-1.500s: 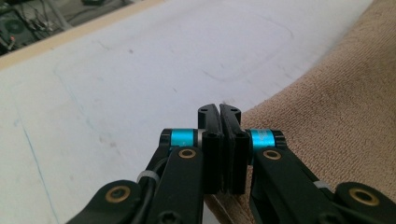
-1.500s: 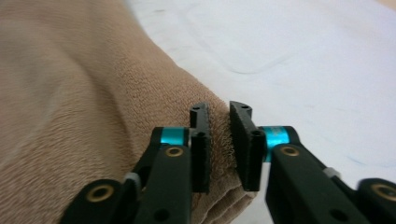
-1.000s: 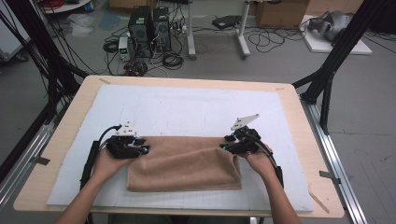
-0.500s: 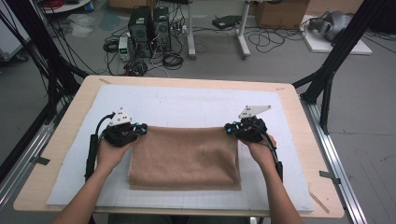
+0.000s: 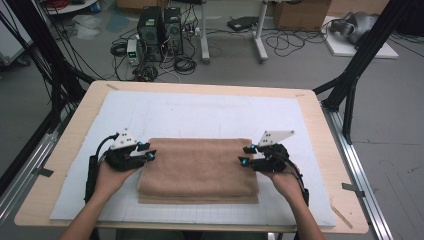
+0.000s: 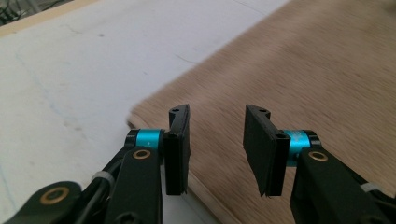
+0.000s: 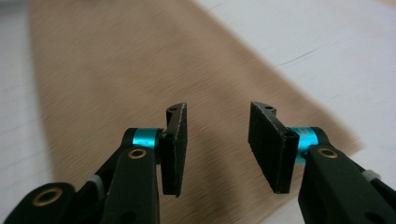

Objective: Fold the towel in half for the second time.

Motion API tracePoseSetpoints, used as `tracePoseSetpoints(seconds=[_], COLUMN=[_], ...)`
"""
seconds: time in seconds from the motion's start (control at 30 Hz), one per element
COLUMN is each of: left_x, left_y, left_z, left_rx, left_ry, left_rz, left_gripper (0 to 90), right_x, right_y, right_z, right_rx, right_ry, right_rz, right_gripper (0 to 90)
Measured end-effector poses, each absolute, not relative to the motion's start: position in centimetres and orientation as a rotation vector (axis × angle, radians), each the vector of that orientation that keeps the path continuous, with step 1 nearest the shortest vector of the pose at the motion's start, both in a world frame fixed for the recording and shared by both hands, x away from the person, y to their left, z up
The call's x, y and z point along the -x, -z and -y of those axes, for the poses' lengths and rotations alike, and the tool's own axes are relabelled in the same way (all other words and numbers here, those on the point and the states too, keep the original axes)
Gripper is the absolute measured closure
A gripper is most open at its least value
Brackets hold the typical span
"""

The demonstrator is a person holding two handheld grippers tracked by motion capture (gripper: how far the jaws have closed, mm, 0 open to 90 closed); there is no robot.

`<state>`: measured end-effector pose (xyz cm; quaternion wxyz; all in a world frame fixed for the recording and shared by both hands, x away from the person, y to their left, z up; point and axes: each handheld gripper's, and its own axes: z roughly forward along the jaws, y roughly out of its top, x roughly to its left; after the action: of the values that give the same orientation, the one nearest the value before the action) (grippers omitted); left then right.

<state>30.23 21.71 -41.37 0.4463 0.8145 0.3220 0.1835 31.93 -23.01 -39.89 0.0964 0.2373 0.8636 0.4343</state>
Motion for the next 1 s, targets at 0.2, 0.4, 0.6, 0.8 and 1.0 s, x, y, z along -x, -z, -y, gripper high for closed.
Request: tracePoseSetpoints(seconds=[0.2, 0.4, 0.6, 0.8, 1.0], left_x=[-26.9, -25.2, -24.2, -23.7, -23.6], left_y=[43.2, 44.2, 43.4, 44.7, 44.3], left_z=[-21.3, -21.9, -22.6, -22.5, -22.8], left_rx=[-2.066, -2.068, -2.054, -2.069, -2.081], left_ry=[-0.404, -0.361, -0.376, -0.362, -0.355], left_rz=[-0.742, -0.740, -0.712, -0.689, -0.668], left_gripper=[58.3, 57.3, 54.0, 73.1, 83.4], right_x=[-28.6, -27.4, -26.7, -26.4, -25.9], right_y=[41.9, 43.7, 43.0, 43.8, 43.0], right_z=[22.4, 23.0, 23.9, 24.2, 24.3], right_rx=[-0.654, -0.662, -0.651, -0.632, -0.615], right_ry=[-1.287, -1.259, -1.258, -1.267, -1.282], right_rz=[-2.644, -2.680, -2.651, -2.675, -2.683], right_gripper=[55.5, 56.3, 56.6, 83.3, 85.3])
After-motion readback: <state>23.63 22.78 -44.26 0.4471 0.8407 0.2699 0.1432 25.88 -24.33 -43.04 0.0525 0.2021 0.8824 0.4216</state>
